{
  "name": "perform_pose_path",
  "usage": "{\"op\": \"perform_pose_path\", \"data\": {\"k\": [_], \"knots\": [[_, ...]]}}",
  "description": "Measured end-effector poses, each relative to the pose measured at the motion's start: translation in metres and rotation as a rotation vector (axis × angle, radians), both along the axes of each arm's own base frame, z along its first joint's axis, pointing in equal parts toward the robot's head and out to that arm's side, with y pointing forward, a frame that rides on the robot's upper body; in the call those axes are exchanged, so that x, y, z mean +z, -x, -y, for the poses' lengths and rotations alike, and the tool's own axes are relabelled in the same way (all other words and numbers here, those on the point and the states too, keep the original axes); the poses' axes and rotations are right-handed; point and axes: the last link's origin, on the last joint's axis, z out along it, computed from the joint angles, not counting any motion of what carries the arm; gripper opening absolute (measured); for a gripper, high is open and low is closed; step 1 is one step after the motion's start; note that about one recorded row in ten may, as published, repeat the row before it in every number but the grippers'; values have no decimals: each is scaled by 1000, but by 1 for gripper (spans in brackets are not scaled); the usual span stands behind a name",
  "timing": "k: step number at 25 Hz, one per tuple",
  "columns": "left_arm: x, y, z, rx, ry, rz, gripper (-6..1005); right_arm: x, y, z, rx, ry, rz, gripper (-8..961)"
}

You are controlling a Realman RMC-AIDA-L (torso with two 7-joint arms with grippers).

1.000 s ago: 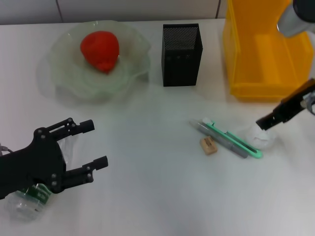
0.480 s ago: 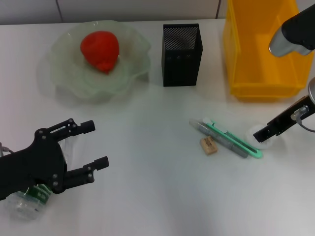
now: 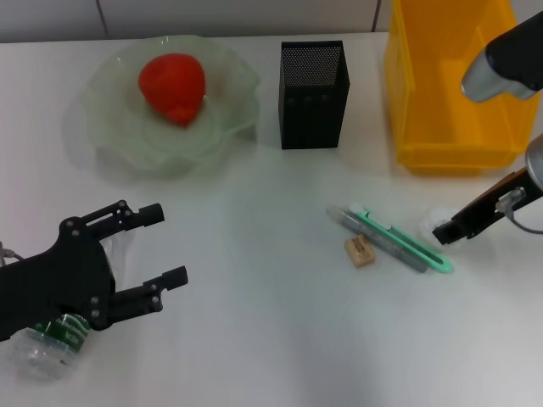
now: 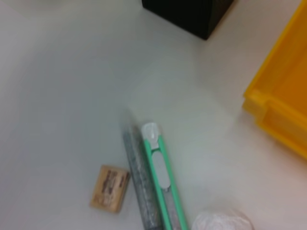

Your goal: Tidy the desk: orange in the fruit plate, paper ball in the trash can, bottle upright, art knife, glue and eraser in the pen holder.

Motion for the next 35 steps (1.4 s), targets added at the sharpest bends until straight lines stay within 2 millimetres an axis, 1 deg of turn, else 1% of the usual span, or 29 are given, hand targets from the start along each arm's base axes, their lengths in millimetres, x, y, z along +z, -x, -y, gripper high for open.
{"op": "perform_pose_path", "data": {"k": [2, 5, 7, 10, 12, 13, 14, 15, 16, 18, 19, 20, 21, 23, 24, 26, 29, 31, 32, 35], "knots": [[0, 0, 0, 0, -1, 0, 771, 7, 2, 0, 7, -23, -10, 474], [0, 0, 0, 0, -1, 0, 771, 27, 11, 0, 37, -91, -34, 421], [1, 0, -1, 0, -3, -1, 771, 53, 24, 0, 85, -191, -89, 386], [1, 0, -1, 1, -5, 3, 771, 93, 38, -3, 162, -364, -181, 381], [1, 0, -1, 8, -3, 8, 771, 112, 39, -11, 219, -474, -227, 378], [1, 0, -1, 12, -2, 10, 771, 116, 36, -17, 236, -513, -239, 376], [2, 0, -1, 18, -2, 13, 771, 115, 26, -32, 258, -563, -256, 383], [3, 1, -1, 27, -2, 19, 771, 115, 26, -32, 258, -563, -256, 390], [4, 1, -2, 33, -4, 23, 771, 109, 19, -39, 261, -563, -269, 397], [6, 0, -3, 40, -14, 37, 772, 93, 9, -52, 282, -547, -299, 411], [7, -1, -4, 46, -23, 52, 772, 76, 1, -62, 283, -527, -333, 418], [8, -1, -4, 51, -24, 59, 772, 76, 1, -62, 283, -527, -333, 425], [9, -2, -5, 63, -23, 72, 772, 67, -3, -67, 273, -515, -349, 432], [13, -3, -8, 95, -16, 103, 772, 60, -6, -71, 265, -505, -354, 446], [16, -4, -9, 112, -16, 120, 772, 60, -7, -71, 268, -510, -354, 453], [22, -5, -14, 140, -28, 152, 772, 61, -8, -71, 276, -523, -363, 467], [31, -7, -20, 159, -47, 155, 772, 65, -9, -64, 296, -547, -418, 585], [33, -7, -22, 166, -45, 153, 772, 68, -9, -59, 327, -562, -477, 664], [39, -8, -29, 202, -41, 150, 772, 70, -10, -52, 359, -565, -520, 704], [48, -5, -39, 265, -62, 142, 772, 71, -9, -31, 488, -555, -641, 793]]}}
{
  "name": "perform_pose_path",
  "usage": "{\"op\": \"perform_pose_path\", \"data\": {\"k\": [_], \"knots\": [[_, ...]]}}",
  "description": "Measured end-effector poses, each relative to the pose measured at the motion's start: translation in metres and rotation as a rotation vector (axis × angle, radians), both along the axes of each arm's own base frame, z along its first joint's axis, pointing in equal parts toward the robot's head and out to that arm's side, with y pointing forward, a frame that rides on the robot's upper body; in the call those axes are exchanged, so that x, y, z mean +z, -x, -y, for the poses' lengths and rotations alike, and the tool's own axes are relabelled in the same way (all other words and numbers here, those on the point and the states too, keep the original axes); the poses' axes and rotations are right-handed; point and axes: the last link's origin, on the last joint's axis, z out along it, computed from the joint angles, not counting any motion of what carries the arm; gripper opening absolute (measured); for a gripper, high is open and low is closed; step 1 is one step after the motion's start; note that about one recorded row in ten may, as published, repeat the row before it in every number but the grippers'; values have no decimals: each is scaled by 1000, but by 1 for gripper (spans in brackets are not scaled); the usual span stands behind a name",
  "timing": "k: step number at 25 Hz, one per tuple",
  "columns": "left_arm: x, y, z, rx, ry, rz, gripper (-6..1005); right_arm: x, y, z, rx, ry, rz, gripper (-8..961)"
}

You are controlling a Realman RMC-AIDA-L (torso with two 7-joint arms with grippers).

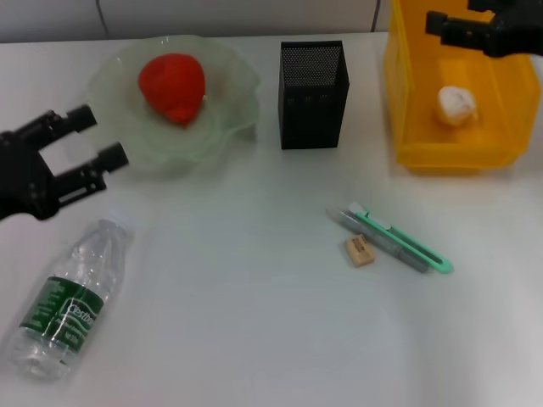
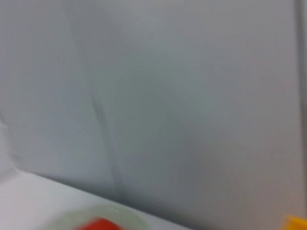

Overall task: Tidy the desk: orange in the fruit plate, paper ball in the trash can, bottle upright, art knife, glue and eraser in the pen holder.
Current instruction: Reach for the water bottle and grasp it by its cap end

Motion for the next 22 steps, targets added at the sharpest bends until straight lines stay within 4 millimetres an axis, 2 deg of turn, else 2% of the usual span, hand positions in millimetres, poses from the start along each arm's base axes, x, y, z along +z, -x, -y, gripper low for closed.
{"op": "perform_pose_path", "data": {"k": [2, 3, 4, 6, 7, 12, 16, 22], "knots": [[3, 1, -3, 21, -17, -3, 772, -4, -1, 22, 140, 3, -66, 852], [5, 2, -5, 32, -26, -3, 772, -8, -3, 33, 211, 10, -82, 852], [7, 3, -6, 40, -31, -4, 772, -20, -8, 55, 340, 38, -86, 852], [9, 2, -6, 43, -31, -3, 772, -37, -19, 75, 429, 72, -90, 852], [9, 0, -7, 40, -26, -6, 772, -37, -19, 75, 429, 72, -90, 852], [12, -13, -20, 48, -35, -71, 772, -69, -44, 95, 400, 126, -139, 852], [15, -32, -27, 121, -101, -161, 772, -77, -52, 107, 419, 140, -125, 852], [15, -69, -10, 337, -139, -303, 772, -85, -62, 120, 419, 174, -92, 853]]}}
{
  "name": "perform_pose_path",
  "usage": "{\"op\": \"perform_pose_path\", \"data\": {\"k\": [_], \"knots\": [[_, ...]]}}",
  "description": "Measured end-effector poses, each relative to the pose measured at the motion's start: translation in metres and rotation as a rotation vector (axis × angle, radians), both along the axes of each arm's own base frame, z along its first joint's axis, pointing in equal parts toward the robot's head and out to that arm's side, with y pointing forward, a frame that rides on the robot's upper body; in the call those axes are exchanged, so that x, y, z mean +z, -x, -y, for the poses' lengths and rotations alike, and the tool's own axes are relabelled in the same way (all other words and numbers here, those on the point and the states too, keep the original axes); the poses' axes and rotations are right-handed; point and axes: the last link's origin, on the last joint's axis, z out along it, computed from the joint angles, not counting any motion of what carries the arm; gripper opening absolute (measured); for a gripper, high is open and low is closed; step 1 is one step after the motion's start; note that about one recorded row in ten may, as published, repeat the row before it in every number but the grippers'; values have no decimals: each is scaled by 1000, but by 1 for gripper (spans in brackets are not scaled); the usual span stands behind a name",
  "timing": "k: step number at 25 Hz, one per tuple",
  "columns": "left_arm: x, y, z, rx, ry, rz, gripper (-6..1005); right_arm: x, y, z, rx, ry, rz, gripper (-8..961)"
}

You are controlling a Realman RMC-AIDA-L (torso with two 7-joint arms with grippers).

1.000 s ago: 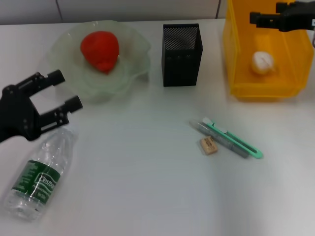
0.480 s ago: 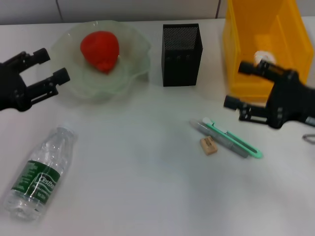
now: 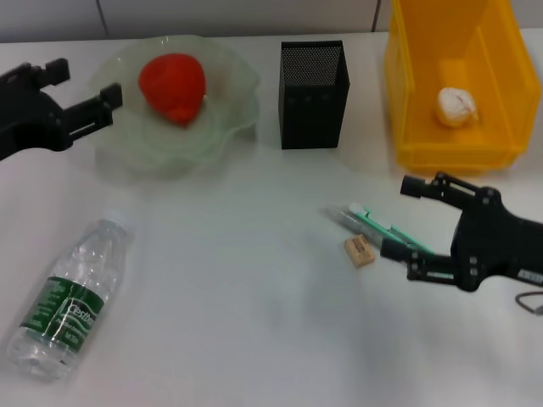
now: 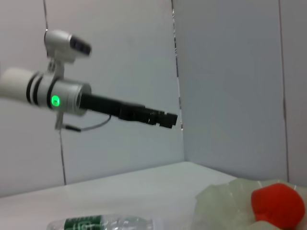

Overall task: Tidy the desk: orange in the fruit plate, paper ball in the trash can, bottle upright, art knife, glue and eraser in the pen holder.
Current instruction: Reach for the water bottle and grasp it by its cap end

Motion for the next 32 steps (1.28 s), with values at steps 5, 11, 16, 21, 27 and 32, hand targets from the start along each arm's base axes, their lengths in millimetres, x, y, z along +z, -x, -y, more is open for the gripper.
{"op": "perform_pose_path", "data": {"k": [5, 11, 16, 21, 27, 32], "knots": [[-14, -22, 17, 220, 93, -106, 772, -7, -5, 7, 8, 5, 15, 853], [-42, -26, 15, 384, 140, -240, 773, -10, -7, 9, -3, 10, 14, 853], [-56, -19, 6, 401, 171, -285, 773, -14, -9, 11, -4, 11, 13, 853], [-65, -5, -4, 434, 196, -324, 773, -16, -11, 11, -14, 12, 20, 853], [-73, 8, -8, 468, 231, -343, 773, -17, -13, 12, -27, 12, 25, 853], [-78, 13, -8, 485, 262, -358, 773, -17, -14, 13, -30, 12, 26, 853]]}}
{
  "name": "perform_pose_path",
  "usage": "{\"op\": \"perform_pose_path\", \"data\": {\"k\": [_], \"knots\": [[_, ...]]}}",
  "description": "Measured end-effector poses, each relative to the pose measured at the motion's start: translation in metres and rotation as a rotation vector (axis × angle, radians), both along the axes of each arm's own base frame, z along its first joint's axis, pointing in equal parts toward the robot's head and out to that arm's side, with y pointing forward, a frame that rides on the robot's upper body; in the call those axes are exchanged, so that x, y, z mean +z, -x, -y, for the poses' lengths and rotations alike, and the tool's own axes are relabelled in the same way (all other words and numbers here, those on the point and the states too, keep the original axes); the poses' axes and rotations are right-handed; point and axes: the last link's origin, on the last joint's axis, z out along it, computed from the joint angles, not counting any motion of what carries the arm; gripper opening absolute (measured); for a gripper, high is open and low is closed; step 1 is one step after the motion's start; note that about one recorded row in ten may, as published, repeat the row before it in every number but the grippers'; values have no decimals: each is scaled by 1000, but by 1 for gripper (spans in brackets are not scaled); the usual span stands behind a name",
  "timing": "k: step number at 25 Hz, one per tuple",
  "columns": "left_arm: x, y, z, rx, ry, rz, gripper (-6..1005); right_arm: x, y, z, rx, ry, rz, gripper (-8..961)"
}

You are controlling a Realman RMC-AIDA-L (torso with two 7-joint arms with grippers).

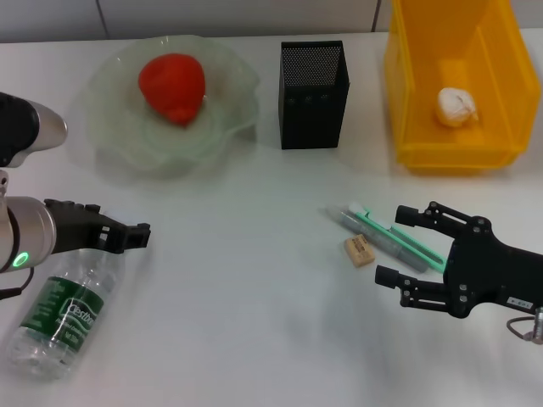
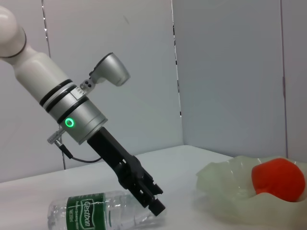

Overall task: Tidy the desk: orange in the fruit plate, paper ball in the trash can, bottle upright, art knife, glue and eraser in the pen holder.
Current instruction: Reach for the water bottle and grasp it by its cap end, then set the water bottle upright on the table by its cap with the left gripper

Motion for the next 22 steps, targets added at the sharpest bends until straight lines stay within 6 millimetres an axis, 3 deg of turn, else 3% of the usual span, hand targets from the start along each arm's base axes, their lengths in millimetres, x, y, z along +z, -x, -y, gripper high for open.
{"op": "perform_pose_path", "data": {"k": [10, 18, 22], "knots": [[-4, 4, -5, 40, 65, -25, 773, 0, -1, 1, -7, 8, 5, 852], [-3, 2, -8, 27, 88, -64, 532, 0, -2, 0, -17, 8, 2, 852], [2, -7, -6, -60, 99, -37, 445, 2, -3, 0, -28, 5, -4, 852]]}}
